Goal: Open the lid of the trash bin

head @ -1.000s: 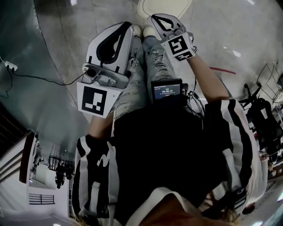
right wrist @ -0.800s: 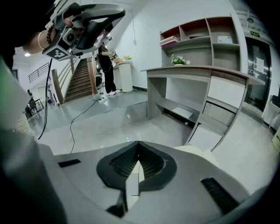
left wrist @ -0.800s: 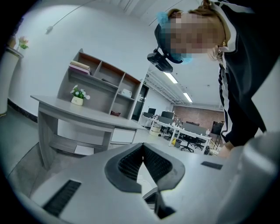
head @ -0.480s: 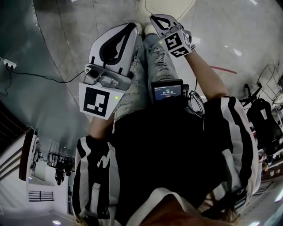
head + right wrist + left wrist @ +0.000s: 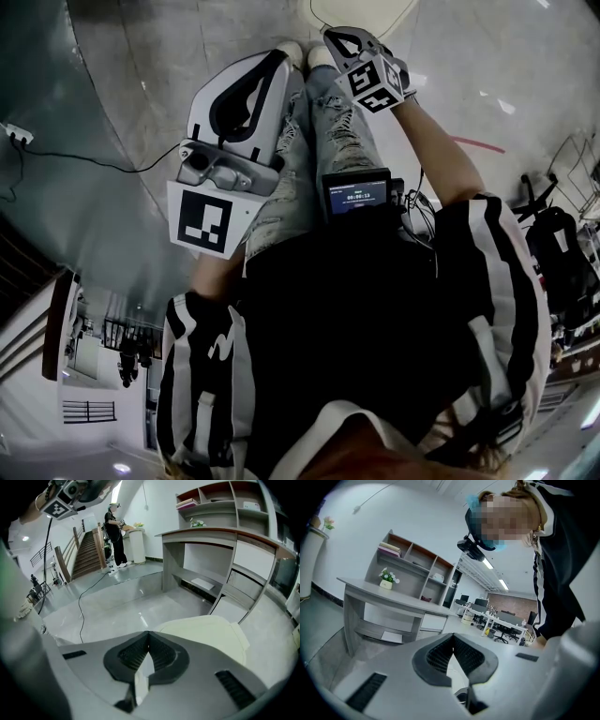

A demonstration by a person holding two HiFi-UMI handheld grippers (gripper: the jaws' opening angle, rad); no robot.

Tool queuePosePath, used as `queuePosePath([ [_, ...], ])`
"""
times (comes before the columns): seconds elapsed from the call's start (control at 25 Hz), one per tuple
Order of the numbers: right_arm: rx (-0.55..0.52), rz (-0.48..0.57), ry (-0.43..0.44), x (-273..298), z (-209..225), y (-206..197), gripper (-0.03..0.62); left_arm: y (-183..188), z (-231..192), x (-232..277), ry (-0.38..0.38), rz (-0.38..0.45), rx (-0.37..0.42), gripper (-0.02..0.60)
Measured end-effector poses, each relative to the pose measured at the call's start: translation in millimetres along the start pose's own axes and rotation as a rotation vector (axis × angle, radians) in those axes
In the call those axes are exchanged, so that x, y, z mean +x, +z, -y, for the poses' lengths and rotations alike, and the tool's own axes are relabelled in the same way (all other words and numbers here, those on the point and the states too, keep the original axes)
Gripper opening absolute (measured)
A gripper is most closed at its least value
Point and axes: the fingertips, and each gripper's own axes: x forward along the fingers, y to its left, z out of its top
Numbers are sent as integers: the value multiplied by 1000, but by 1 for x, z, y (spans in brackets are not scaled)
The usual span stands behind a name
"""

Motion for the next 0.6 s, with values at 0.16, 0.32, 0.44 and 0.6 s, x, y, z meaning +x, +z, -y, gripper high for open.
queuePosePath([
  [0.16, 7, -32, 2, 6, 0, -8, 5, -3, -1, -1, 9, -3, -6, 5],
  [0.32, 5, -50, 8, 12, -1, -12, 5, -4, -2, -2, 14, -3, -11, 5],
  [0.44, 1, -81, 5, 16, -3, -19, 5, -5, -2, -3, 13, -4, -10, 5],
  [0.6, 10, -133, -12, 20, -1, -33, 5, -7, -1, -4, 17, -2, -15, 5],
])
